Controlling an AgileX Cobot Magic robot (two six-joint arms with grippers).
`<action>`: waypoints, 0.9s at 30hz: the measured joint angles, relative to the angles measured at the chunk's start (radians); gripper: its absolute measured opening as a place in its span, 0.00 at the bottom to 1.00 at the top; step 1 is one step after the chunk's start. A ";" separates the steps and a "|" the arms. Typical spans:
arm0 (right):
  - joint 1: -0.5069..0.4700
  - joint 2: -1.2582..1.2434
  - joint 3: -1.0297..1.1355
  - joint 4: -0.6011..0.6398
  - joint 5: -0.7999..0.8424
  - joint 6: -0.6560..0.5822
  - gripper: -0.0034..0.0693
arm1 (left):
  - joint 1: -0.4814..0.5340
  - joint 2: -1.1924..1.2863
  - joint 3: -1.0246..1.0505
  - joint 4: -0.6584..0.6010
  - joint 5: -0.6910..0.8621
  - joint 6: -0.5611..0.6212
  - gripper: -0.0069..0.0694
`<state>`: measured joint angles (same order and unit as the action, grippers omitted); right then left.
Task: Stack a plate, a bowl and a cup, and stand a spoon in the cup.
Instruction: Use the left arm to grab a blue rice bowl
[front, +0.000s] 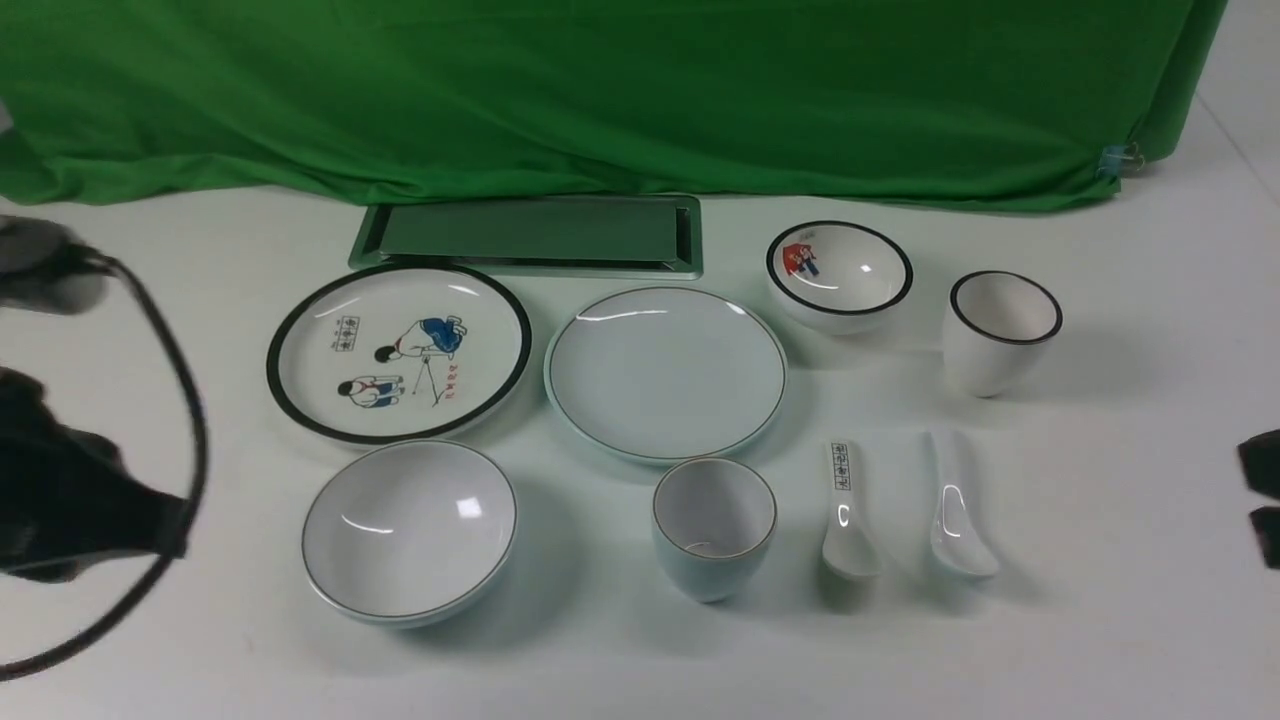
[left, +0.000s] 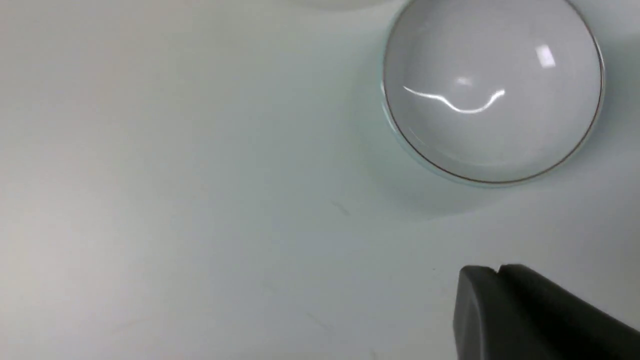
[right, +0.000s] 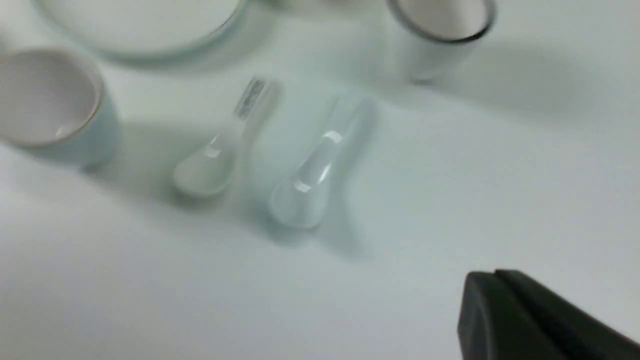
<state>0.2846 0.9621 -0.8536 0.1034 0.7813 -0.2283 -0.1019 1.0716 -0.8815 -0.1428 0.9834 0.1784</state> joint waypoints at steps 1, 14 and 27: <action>0.034 0.036 -0.012 0.000 0.021 -0.008 0.06 | -0.021 0.035 -0.001 0.001 -0.003 -0.009 0.08; 0.178 0.199 -0.039 -0.002 0.060 -0.056 0.07 | -0.086 0.445 -0.002 0.023 -0.330 -0.157 0.55; 0.181 0.200 -0.044 -0.004 -0.021 -0.058 0.07 | -0.086 0.595 -0.014 0.025 -0.498 -0.197 0.15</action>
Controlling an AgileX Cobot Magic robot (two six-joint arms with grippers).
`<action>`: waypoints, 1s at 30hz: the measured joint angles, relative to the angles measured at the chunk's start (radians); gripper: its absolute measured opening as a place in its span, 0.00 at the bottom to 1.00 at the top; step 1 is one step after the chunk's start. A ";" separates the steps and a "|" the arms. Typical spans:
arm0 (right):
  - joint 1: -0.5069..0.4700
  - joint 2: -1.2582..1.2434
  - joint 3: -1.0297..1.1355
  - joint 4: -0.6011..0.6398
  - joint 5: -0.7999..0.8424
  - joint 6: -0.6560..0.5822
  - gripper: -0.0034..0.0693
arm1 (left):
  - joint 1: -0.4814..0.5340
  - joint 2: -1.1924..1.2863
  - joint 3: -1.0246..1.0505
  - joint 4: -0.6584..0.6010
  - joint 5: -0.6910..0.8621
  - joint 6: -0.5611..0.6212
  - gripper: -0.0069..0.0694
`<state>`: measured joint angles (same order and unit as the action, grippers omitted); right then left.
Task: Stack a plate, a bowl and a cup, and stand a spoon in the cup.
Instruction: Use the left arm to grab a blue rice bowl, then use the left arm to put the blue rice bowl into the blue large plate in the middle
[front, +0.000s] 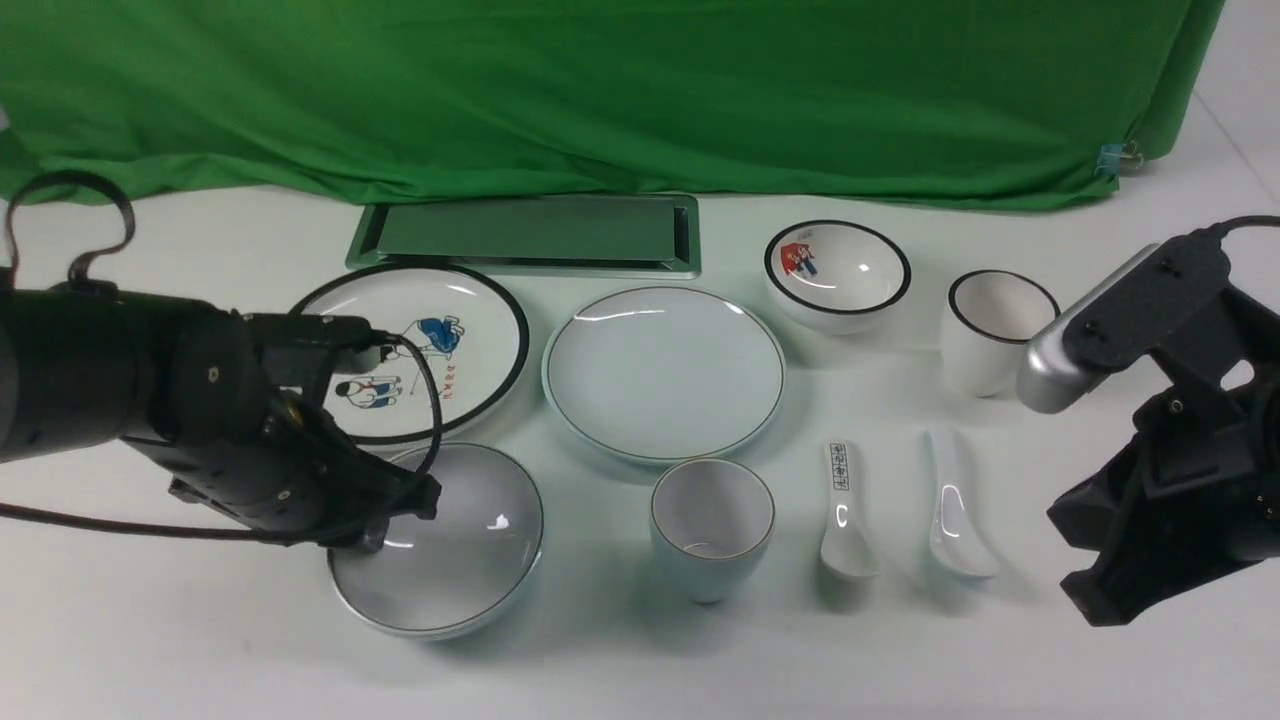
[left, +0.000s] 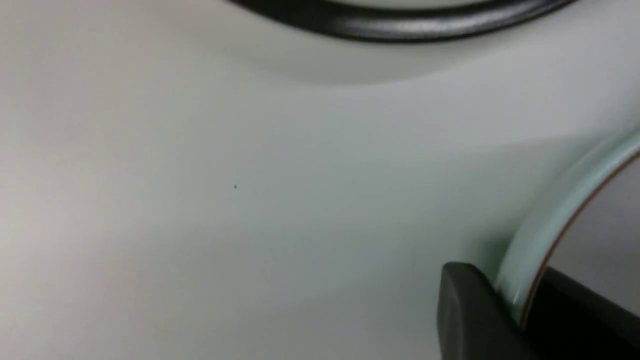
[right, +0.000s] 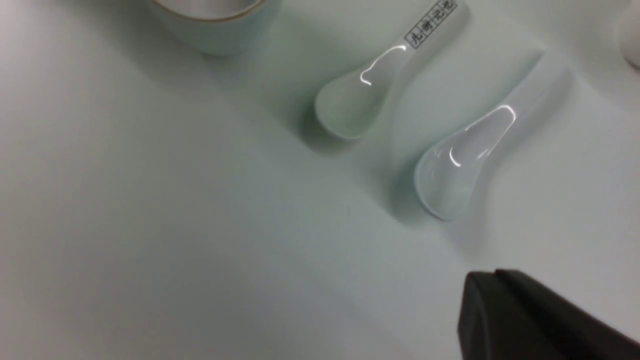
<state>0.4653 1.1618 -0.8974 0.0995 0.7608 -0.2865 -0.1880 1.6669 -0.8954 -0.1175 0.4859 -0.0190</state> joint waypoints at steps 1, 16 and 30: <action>0.000 0.000 0.000 0.000 -0.002 0.000 0.07 | 0.000 0.000 -0.001 -0.001 0.000 -0.001 0.14; 0.000 0.000 0.000 0.000 -0.017 0.000 0.08 | -0.001 -0.035 -0.081 0.009 0.093 0.046 0.09; 0.000 0.000 -0.001 0.000 -0.044 -0.001 0.08 | -0.072 0.275 -0.796 -0.206 0.362 0.255 0.08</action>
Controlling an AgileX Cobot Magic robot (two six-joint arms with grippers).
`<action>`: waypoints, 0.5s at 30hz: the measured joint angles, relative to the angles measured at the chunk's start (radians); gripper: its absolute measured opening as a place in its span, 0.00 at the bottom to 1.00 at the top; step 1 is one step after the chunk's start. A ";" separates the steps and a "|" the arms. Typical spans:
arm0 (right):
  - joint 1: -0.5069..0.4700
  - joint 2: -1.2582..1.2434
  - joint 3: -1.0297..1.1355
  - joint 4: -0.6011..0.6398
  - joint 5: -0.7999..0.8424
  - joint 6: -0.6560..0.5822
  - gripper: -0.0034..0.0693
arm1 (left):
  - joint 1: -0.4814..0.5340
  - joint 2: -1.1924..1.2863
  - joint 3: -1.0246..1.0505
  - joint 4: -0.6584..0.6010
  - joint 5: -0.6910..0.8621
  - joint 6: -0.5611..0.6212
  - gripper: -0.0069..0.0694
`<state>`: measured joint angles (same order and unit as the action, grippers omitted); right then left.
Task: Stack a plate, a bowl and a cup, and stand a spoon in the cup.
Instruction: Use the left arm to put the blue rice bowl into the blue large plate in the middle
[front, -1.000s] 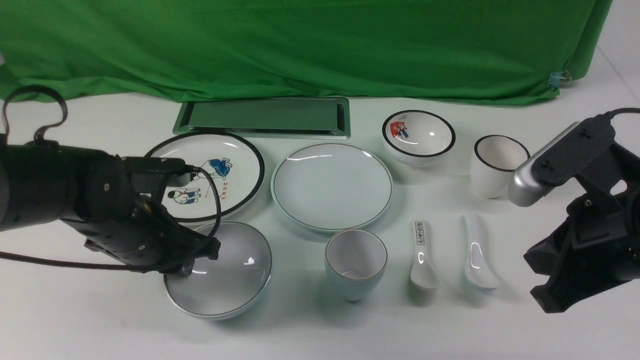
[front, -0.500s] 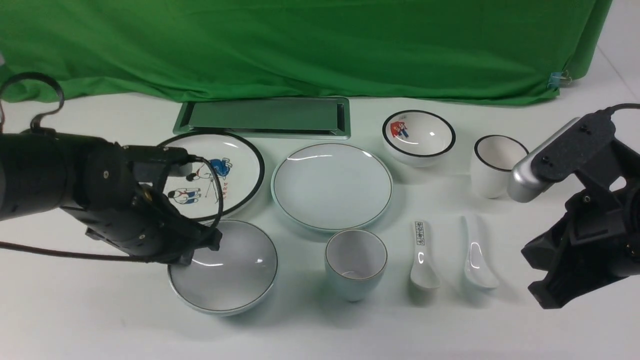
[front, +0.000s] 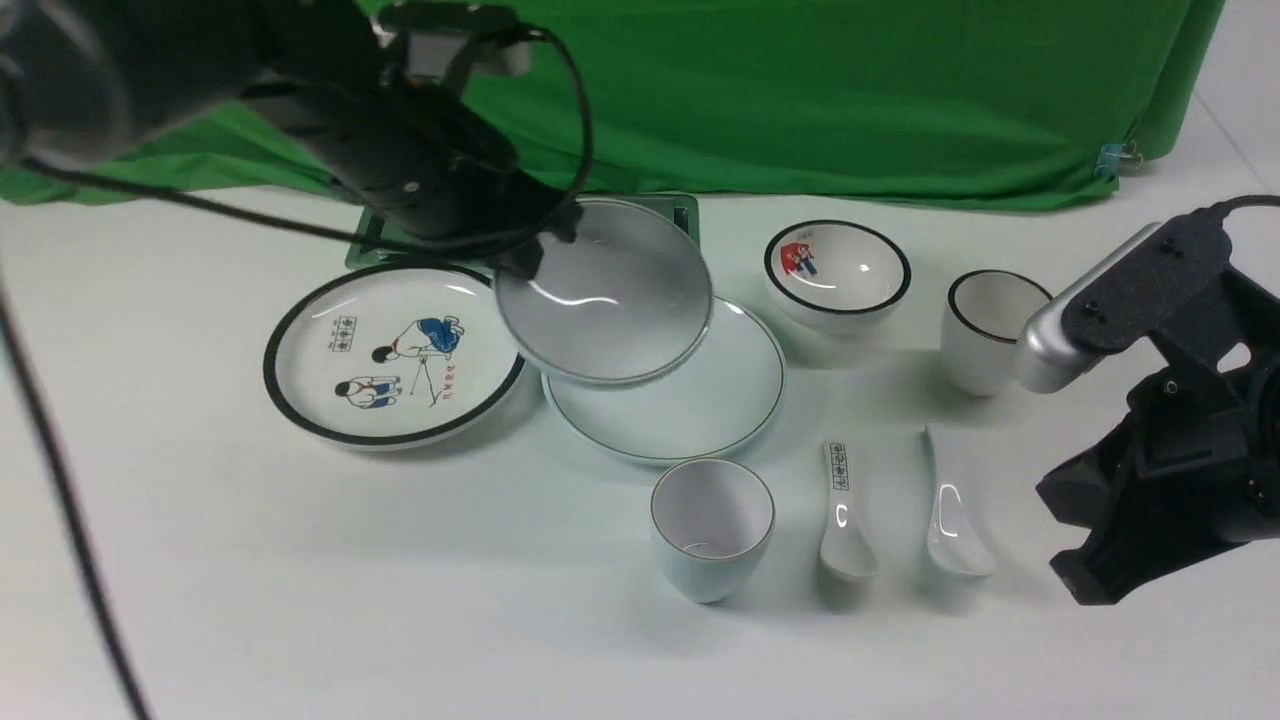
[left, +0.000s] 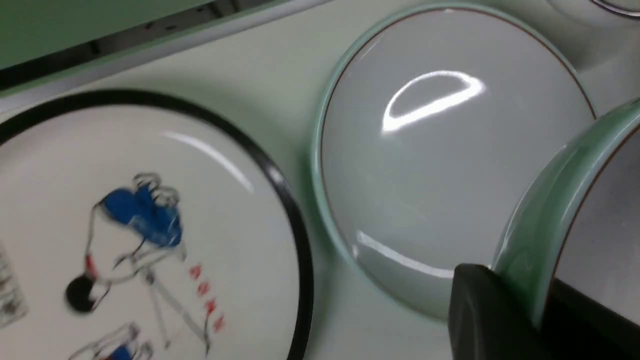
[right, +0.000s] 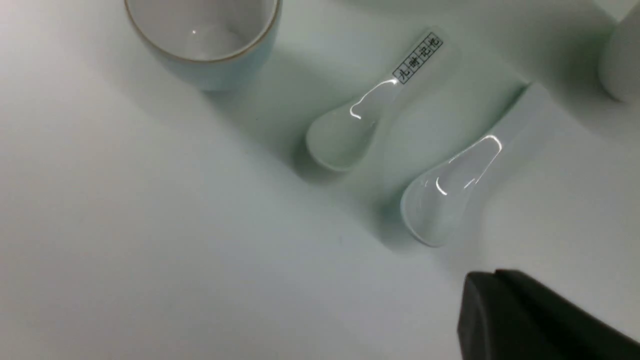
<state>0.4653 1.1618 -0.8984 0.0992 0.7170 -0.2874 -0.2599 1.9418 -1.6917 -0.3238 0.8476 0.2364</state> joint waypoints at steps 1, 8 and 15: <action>0.000 0.000 0.000 0.000 0.001 0.000 0.08 | 0.000 0.010 -0.009 -0.002 0.001 -0.002 0.08; 0.000 0.000 0.000 0.000 0.020 0.000 0.08 | 0.001 0.256 -0.226 -0.063 0.032 -0.017 0.09; 0.000 0.000 0.000 -0.001 -0.004 0.000 0.09 | 0.001 0.347 -0.281 -0.038 0.084 -0.019 0.22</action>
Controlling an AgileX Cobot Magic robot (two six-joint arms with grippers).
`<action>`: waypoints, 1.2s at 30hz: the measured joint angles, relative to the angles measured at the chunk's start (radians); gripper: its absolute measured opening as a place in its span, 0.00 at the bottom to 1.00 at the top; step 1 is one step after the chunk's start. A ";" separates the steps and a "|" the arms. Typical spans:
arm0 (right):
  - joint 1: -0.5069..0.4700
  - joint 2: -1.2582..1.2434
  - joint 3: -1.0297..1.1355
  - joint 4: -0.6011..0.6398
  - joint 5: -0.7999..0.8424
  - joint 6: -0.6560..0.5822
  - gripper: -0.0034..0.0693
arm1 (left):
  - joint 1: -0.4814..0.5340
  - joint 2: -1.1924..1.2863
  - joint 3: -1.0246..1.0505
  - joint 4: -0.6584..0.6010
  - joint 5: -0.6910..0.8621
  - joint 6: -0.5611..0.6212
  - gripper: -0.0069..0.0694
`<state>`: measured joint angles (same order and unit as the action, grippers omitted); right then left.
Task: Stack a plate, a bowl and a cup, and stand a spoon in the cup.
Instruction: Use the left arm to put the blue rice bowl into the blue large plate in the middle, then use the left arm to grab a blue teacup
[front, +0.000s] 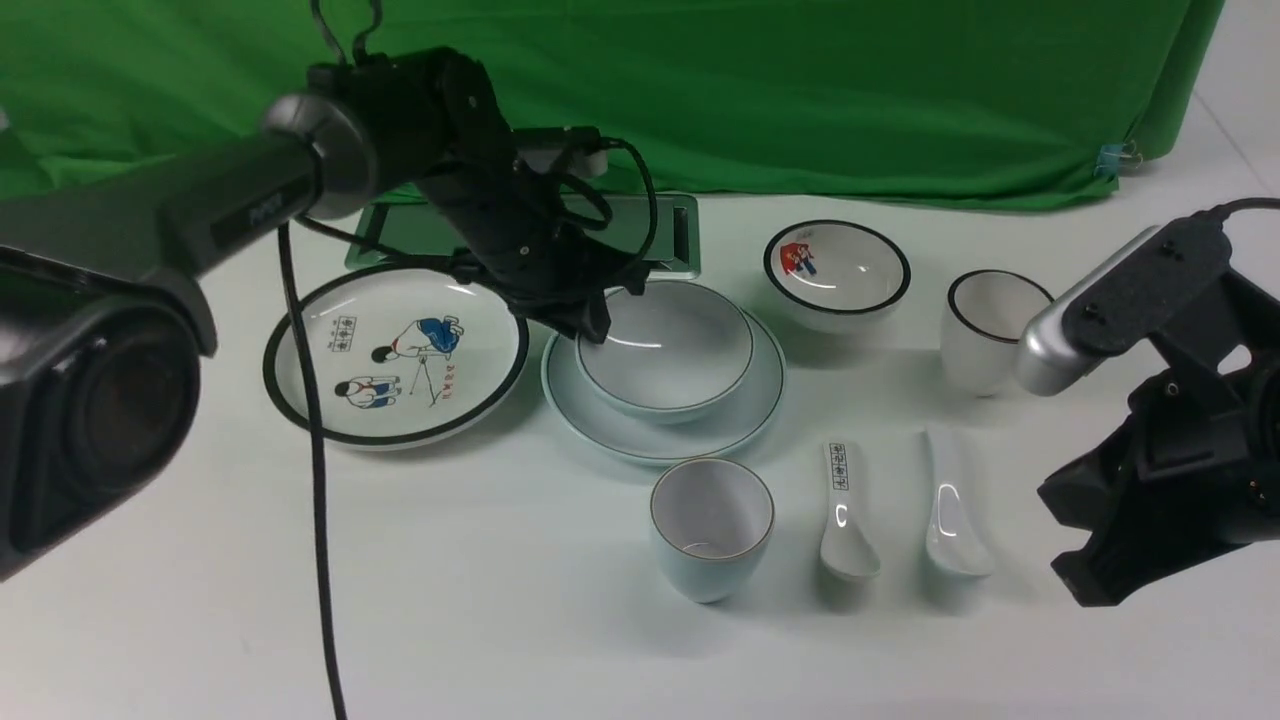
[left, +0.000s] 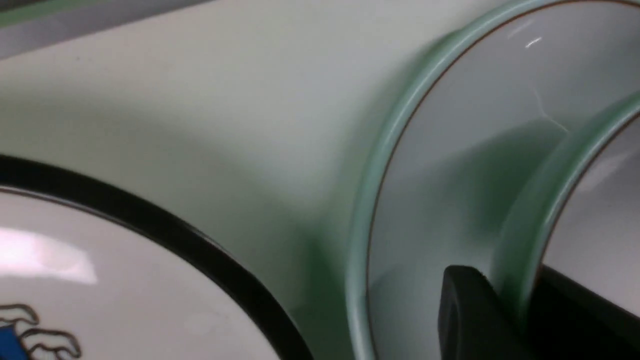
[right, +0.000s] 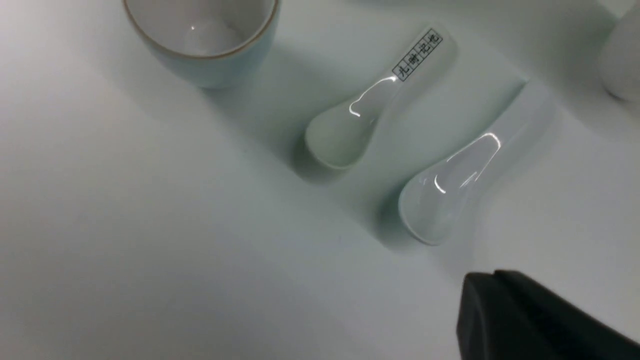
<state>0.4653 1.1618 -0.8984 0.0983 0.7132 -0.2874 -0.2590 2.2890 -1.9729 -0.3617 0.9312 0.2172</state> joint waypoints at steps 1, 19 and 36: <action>0.000 0.000 0.000 0.000 0.000 0.000 0.09 | 0.000 0.000 -0.003 0.006 0.002 0.000 0.23; 0.000 0.000 -0.036 -0.040 0.067 0.001 0.12 | -0.270 -0.387 0.104 0.251 0.277 -0.059 0.70; 0.000 0.000 -0.038 -0.047 0.055 0.001 0.14 | -0.361 -0.338 0.443 0.245 -0.021 -0.163 0.57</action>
<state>0.4653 1.1618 -0.9365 0.0515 0.7686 -0.2867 -0.6201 1.9512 -1.5304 -0.1167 0.9107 0.0540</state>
